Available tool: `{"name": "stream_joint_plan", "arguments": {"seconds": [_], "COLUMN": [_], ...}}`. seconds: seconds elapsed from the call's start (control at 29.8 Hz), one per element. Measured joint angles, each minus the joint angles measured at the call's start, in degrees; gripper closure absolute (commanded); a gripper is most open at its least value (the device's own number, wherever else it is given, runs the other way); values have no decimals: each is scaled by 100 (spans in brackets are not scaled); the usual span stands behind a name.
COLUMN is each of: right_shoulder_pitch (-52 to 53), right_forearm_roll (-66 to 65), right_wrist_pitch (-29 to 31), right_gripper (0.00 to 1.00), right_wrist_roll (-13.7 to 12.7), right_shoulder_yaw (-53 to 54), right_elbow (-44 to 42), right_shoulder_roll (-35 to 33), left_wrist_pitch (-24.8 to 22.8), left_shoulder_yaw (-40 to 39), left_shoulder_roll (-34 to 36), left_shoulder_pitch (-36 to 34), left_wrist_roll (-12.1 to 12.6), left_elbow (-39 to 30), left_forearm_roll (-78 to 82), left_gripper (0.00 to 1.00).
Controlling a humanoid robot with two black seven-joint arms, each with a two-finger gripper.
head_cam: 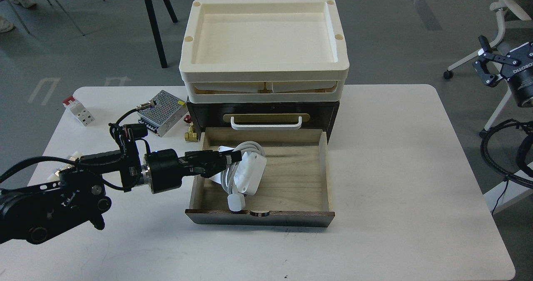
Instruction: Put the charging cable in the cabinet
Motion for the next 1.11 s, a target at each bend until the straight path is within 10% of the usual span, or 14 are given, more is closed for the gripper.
{"name": "stream_joint_plan", "arguments": {"seconds": [0.2,0.6,0.87,1.11], "right_shoulder_pitch": [-5,16,355,419], "right_forearm_roll": [7,27,-22,-77], "right_wrist_pitch": [0,-1,-1,-1], "right_gripper": [0,0,0,0], "right_wrist_roll": [0,0,-39,-3], "right_shoulder_yaw": [0,78,17,46], "right_elbow": [0,43,412,773], "right_shoulder_roll": [0,5,135,424], "left_wrist_pitch": [-16,-88,-1998,-2214], "left_shoulder_yaw": [-28,-1080,-2214,-2908], "left_shoulder_roll": [-253,424,1224,777], "left_shoulder_pitch": [-152,-1,201,201], "left_wrist_roll": [0,-1,-1,-1], "left_elbow": [-44,-13,438,536], "left_forearm_roll": [-219,-2090,-6497,-7032], "left_gripper": [2,2,2,2]}}
